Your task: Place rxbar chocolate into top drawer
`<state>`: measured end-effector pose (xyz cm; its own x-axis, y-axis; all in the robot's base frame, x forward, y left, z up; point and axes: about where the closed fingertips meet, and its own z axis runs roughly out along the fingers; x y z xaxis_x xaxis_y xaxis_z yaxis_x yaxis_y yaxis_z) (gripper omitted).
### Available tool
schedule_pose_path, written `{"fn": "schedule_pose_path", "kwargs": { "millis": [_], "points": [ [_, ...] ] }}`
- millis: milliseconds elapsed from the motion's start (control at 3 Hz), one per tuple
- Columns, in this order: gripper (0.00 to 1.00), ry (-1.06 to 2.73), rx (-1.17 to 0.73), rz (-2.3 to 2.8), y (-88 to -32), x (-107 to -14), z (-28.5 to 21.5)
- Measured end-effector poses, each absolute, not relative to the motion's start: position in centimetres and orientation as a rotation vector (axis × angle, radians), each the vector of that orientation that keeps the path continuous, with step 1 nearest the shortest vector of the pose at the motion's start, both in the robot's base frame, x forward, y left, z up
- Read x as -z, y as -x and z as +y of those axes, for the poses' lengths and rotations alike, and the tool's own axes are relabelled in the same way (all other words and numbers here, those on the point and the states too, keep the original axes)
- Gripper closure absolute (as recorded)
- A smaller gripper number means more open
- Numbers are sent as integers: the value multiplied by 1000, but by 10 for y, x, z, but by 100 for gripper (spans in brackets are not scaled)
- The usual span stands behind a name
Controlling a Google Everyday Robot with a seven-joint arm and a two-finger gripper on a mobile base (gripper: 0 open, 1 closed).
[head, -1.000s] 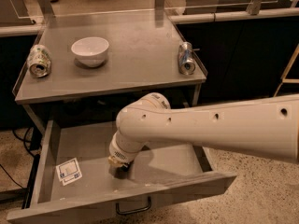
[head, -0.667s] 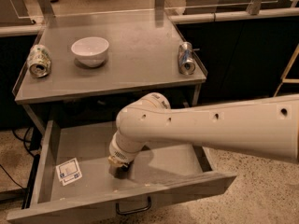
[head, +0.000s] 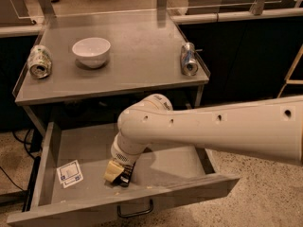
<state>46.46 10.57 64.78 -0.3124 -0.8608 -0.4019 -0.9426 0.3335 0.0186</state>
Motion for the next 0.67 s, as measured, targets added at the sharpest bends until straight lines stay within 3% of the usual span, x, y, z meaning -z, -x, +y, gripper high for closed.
{"fn": "schedule_pose_path", "kwargs": {
  "millis": [667],
  "points": [
    [0,1608,-359,2283,-465,-648,106]
  ]
}}
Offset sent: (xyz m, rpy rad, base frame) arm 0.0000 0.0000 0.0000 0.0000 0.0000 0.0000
